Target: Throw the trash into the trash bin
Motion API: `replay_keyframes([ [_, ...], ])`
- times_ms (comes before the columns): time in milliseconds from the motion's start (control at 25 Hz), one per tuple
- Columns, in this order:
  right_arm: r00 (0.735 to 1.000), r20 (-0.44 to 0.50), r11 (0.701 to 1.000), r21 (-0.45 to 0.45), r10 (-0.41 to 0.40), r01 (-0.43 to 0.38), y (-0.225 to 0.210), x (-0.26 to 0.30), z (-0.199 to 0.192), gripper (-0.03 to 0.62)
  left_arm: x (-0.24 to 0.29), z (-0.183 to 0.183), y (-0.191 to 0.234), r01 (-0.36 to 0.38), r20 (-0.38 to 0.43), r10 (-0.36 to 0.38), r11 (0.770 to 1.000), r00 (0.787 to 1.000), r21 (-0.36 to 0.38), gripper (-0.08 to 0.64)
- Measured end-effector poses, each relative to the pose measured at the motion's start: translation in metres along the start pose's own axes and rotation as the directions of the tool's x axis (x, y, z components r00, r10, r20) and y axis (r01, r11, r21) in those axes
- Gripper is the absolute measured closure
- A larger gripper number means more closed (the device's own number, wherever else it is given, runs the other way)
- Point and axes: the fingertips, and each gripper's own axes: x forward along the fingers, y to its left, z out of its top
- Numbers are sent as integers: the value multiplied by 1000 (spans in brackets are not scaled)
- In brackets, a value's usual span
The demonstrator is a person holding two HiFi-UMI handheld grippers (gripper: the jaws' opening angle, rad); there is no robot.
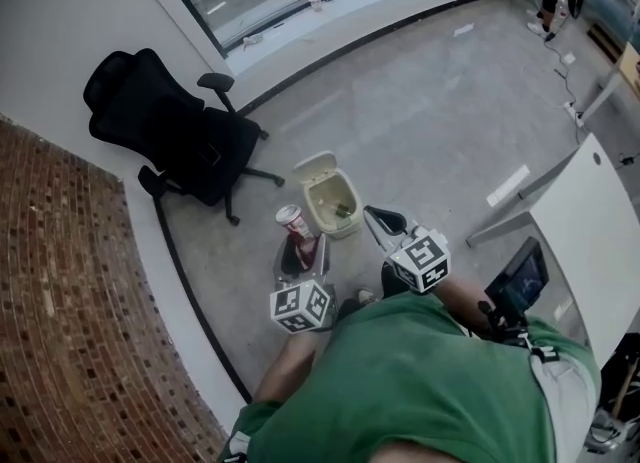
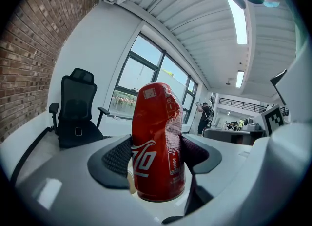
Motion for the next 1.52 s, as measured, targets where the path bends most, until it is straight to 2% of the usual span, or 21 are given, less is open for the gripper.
replay_keyframes([
  [360,999,-42,1000,12,26,-25,-26,60,1,589,51,1,31,-22,-57,21,1000,998,-5,232],
  [720,991,-123,997,60,52,-45,-72,111,-20,589,119,-30,48,-41,-195,40,999,980,-5,232],
  [880,981,-179,993,98,77,-60,-96,130,-41,589,145,-54,55,-70,-276,67,998,959,1,232],
  [1040,967,-229,989,119,112,-86,-121,157,-62,589,176,-71,67,-110,-325,104,994,940,-1,232],
  [1280,934,-306,979,135,186,-151,-143,190,-94,589,207,-97,81,-171,-393,160,985,906,8,232],
  [1520,901,-379,976,134,212,-174,-152,220,-135,589,227,-139,110,-200,-470,180,980,864,7,232],
])
